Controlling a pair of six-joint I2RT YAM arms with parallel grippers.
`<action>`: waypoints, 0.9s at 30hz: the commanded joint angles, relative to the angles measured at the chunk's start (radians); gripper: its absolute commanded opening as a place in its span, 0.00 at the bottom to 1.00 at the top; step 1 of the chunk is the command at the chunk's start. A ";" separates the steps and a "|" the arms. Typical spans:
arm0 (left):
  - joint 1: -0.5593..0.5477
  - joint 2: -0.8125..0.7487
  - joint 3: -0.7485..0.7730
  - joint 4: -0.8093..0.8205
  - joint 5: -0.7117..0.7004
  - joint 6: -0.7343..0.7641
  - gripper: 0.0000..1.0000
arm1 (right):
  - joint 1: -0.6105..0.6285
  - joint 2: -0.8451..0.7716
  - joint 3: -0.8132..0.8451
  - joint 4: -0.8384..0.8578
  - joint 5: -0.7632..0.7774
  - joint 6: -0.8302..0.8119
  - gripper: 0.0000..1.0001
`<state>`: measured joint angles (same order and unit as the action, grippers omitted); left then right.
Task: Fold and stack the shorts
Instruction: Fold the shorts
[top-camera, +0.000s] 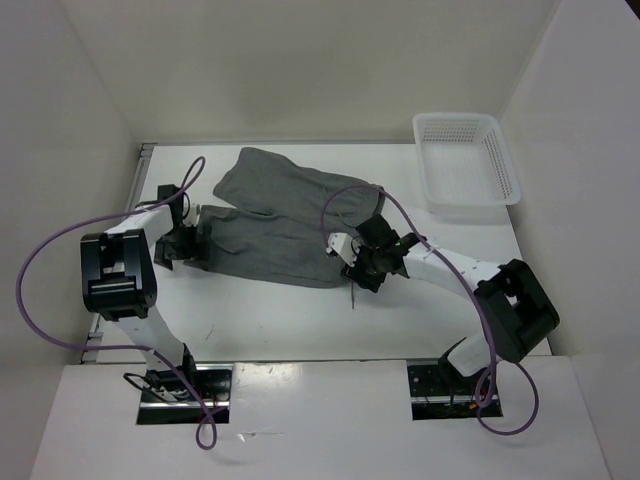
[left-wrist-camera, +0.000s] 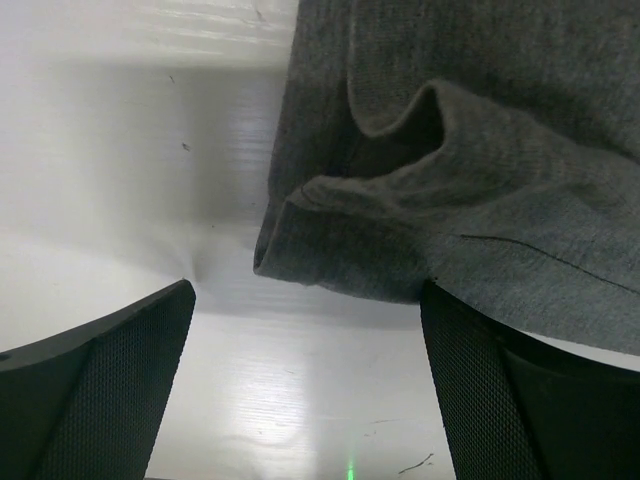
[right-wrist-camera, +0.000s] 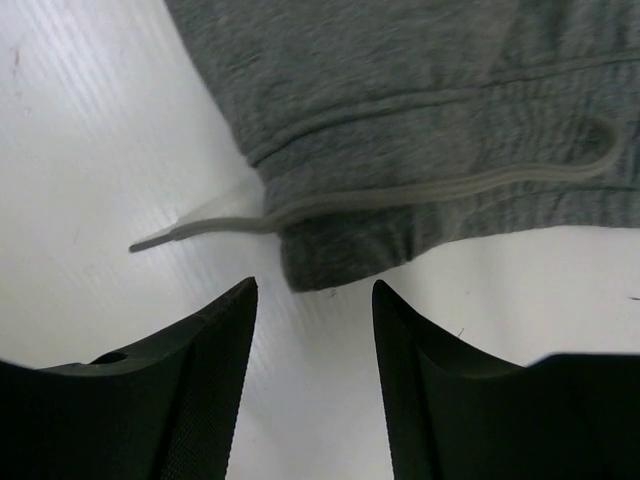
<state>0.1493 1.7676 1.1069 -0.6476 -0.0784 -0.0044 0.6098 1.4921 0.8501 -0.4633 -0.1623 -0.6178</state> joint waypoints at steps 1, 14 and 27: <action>0.015 0.004 -0.004 0.054 0.040 0.004 1.00 | -0.004 -0.010 -0.002 0.118 0.003 0.018 0.56; 0.015 0.105 0.027 0.029 0.167 0.004 0.41 | -0.004 0.026 0.020 0.132 -0.152 0.162 0.64; 0.024 0.021 -0.022 -0.039 0.127 0.004 0.00 | -0.004 -0.019 -0.046 0.149 -0.124 0.101 0.00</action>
<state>0.1665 1.8046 1.1374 -0.6113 0.0681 -0.0044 0.6064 1.5349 0.8165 -0.2771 -0.2707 -0.4278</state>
